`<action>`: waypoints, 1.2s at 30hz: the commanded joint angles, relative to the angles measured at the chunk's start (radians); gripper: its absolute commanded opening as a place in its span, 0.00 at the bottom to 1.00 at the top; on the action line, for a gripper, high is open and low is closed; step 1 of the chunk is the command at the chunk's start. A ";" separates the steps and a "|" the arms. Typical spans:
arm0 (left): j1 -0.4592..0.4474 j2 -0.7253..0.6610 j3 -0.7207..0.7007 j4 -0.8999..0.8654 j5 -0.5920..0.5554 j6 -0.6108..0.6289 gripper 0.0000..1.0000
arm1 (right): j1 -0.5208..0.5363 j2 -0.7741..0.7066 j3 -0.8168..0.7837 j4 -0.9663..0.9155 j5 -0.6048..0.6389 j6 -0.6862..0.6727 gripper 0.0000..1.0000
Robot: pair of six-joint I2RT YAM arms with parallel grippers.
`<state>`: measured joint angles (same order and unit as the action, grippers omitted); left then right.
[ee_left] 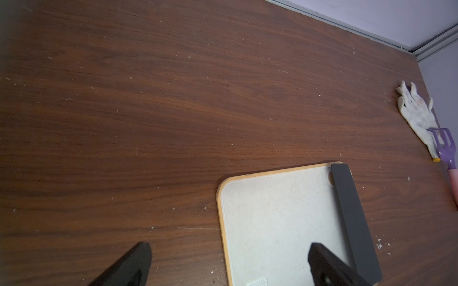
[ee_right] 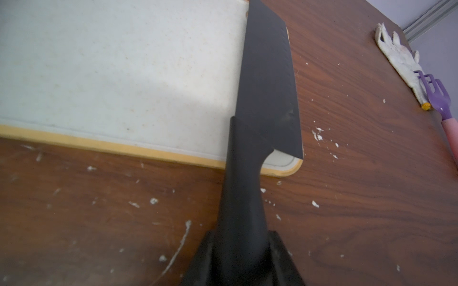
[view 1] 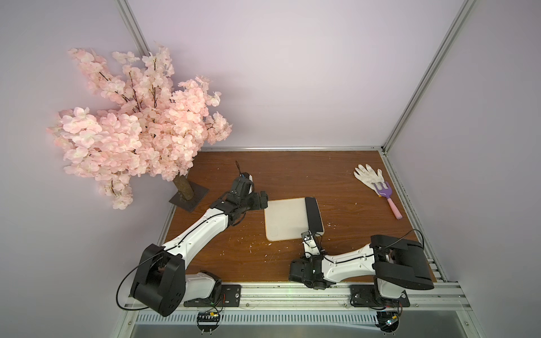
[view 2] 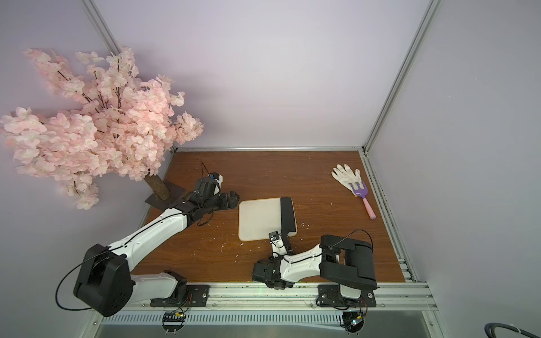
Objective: Align the knife with the edge of the cutting board
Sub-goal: Adjust the knife at the edge of the cutting board.
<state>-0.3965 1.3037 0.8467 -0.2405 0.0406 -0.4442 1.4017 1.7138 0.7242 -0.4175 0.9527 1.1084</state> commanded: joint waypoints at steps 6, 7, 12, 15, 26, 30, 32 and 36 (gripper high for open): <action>0.005 -0.016 -0.012 -0.002 -0.010 0.009 1.00 | 0.010 0.007 0.001 -0.040 -0.029 0.025 0.29; 0.005 -0.017 -0.011 -0.002 -0.010 0.009 1.00 | 0.011 0.008 0.001 -0.043 -0.029 0.028 0.29; 0.007 -0.018 -0.011 -0.002 -0.009 0.009 1.00 | 0.013 0.000 -0.004 -0.058 -0.029 0.042 0.29; 0.007 -0.019 -0.011 -0.002 -0.008 0.009 1.00 | 0.017 -0.008 -0.006 -0.059 -0.028 0.043 0.29; 0.021 -0.020 -0.009 0.000 -0.001 0.010 1.00 | 0.028 -0.037 -0.016 -0.049 -0.029 0.022 0.32; 0.027 -0.019 -0.010 0.001 0.003 0.010 1.00 | 0.032 -0.062 -0.033 -0.035 -0.031 0.014 0.32; 0.029 -0.021 -0.009 0.002 0.005 0.009 1.00 | 0.034 -0.073 -0.037 -0.024 -0.032 0.005 0.32; 0.034 -0.022 -0.009 0.004 0.008 0.010 1.00 | 0.041 -0.072 -0.030 -0.020 -0.032 -0.007 0.33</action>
<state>-0.3744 1.3018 0.8467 -0.2401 0.0422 -0.4442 1.4292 1.6623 0.6945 -0.4301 0.9192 1.1172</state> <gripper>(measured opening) 0.999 0.330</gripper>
